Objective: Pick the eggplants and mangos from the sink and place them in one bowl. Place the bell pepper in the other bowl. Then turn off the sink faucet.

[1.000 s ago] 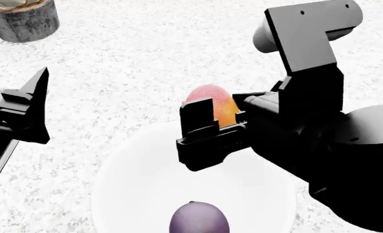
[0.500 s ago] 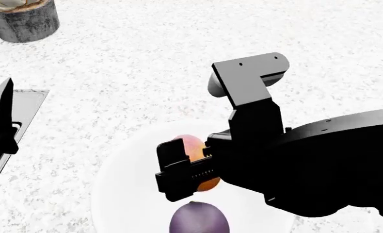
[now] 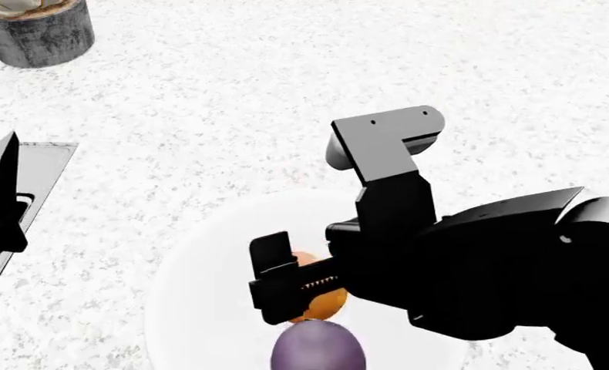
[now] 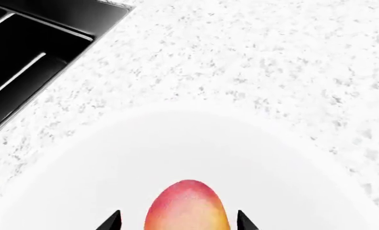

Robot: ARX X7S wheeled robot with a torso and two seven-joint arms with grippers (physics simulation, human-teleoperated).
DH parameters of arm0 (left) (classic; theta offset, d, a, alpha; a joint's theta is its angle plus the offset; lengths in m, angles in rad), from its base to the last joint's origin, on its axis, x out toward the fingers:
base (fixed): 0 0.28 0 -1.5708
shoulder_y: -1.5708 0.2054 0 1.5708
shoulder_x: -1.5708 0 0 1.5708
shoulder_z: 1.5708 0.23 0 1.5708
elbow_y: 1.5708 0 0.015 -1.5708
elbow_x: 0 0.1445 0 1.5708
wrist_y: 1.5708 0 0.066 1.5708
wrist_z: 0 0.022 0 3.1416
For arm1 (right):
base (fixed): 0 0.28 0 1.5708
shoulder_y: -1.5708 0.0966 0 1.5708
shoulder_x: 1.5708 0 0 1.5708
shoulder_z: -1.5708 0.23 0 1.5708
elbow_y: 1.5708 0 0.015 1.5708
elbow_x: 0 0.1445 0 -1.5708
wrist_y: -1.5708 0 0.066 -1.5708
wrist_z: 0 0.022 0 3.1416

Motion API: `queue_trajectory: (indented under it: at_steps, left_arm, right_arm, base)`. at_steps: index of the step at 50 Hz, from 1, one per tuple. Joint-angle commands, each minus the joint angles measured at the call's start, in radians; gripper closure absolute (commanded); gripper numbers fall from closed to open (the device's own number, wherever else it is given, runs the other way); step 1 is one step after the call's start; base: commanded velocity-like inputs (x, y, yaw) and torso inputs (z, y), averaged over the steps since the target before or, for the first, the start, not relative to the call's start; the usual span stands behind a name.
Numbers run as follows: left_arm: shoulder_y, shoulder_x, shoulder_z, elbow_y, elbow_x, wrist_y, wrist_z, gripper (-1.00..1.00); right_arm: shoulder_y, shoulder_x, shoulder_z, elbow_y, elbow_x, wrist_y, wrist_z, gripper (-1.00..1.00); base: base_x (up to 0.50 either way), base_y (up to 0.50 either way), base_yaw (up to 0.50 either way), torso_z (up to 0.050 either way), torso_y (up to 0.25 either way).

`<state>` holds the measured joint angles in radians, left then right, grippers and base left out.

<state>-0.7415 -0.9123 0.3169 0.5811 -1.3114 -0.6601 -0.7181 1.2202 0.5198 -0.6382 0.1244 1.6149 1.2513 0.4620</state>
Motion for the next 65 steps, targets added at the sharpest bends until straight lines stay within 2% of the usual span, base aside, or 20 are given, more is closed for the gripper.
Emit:
queue_trajectory:
  at_steps: [1,11,15,20,23,28,31,38,47,58,65]
  left_arm:
    - [0.000,0.008,-0.003,-0.014,0.009,-0.001,0.010,-1.00]
    - [-0.018,0.014,0.003,-0.017,0.005,-0.009,0.010,-1.00]
    - [-0.024,0.018,0.006,-0.014,0.007,-0.013,0.005,-1.00]
    - [-0.045,0.034,0.016,-0.019,0.005,-0.021,0.004,-1.00]
    - [-0.048,0.036,0.020,-0.023,0.018,-0.020,0.015,-1.00]
    - [-0.033,0.067,0.042,-0.033,0.040,-0.012,0.020,-1.00]
    - [-0.040,0.064,0.040,-0.043,0.038,-0.014,0.025,-1.00]
    - [-0.030,0.041,0.028,-0.029,0.034,-0.012,0.018,-1.00]
    - [-0.030,0.034,0.015,-0.013,0.020,-0.008,0.003,-1.00]
    - [-0.020,0.036,0.013,0.003,0.016,-0.003,-0.013,-1.00]
    - [-0.029,0.033,0.011,-0.001,0.013,-0.006,-0.010,-1.00]
  right_arm:
    - [0.033,-0.013,0.011,0.014,-0.010,-0.007,-0.010,-1.00]
    - [0.124,0.003,0.058,-0.015,0.069,0.005,0.077,-1.00]
    - [0.157,0.039,0.102,-0.064,0.126,-0.006,0.146,-1.00]
    - [0.175,0.117,0.154,-0.194,0.076,-0.042,0.179,-1.00]
    - [0.117,0.200,0.225,-0.322,0.082,-0.091,0.212,-1.00]
    - [-0.125,0.356,0.403,-0.598,-0.032,-0.262,0.180,-1.00]
    - [-0.255,0.389,0.456,-0.651,-0.076,-0.326,0.155,-1.00]
    - [-0.370,0.409,0.486,-0.699,-0.155,-0.383,0.118,-1.00]
    - [-0.482,0.451,0.546,-0.745,-0.124,-0.418,0.192,-1.00]
    - [-0.498,0.481,0.574,-0.782,-0.098,-0.424,0.229,-1.00]
    - [-0.537,0.459,0.581,-0.778,-0.143,-0.453,0.210,-1.00]
  base:
    - [0.00,0.00,0.00,0.000,0.000]
    - [0.00,0.00,0.00,0.000,0.000]
    - [0.00,0.00,0.00,0.000,0.000]
    - [0.00,0.00,0.00,0.000,0.000]
    - [0.00,0.00,0.00,0.000,0.000]
    - [0.00,0.00,0.00,0.000,0.000]
    - [0.00,0.00,0.00,0.000,0.000]
    - [0.00,0.00,0.00,0.000,0.000]
    - [-0.21,0.00,0.00,0.000,0.000]
    - [-0.43,0.01,0.00,0.000,0.000]
    - [-0.50,0.25,0.00,0.000,0.000]
